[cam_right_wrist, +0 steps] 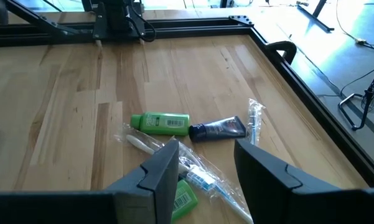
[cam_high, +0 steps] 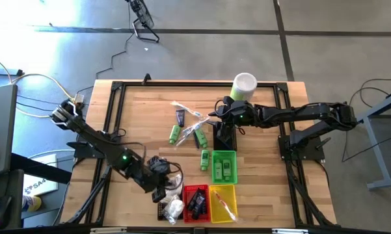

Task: Pick & Place Travel size toiletries
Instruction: Put the white cotton pack into the bottom black bin

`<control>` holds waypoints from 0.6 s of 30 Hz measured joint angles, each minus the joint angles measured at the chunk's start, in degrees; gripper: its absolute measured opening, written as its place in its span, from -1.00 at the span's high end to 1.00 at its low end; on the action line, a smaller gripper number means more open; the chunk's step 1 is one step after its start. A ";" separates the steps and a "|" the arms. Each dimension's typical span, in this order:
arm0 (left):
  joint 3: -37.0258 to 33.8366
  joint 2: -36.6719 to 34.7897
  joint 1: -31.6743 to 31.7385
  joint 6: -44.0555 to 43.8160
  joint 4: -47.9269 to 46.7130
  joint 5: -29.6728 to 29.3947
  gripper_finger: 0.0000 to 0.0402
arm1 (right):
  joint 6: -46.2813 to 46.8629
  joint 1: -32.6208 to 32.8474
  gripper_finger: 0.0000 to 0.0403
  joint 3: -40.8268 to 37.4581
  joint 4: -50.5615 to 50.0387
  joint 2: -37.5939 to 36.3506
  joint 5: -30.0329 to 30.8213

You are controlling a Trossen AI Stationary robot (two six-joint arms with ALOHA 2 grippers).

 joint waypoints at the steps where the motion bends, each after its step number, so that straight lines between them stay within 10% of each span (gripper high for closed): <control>1: 0.00 0.97 0.02 -0.35 0.24 1.42 0.79 | 0.00 0.00 0.27 0.00 -0.02 0.00 0.00; 18: 0.00 13.21 0.04 -7.04 5.36 17.00 0.79 | 2.14 0.42 0.27 0.00 -0.58 0.00 -2.29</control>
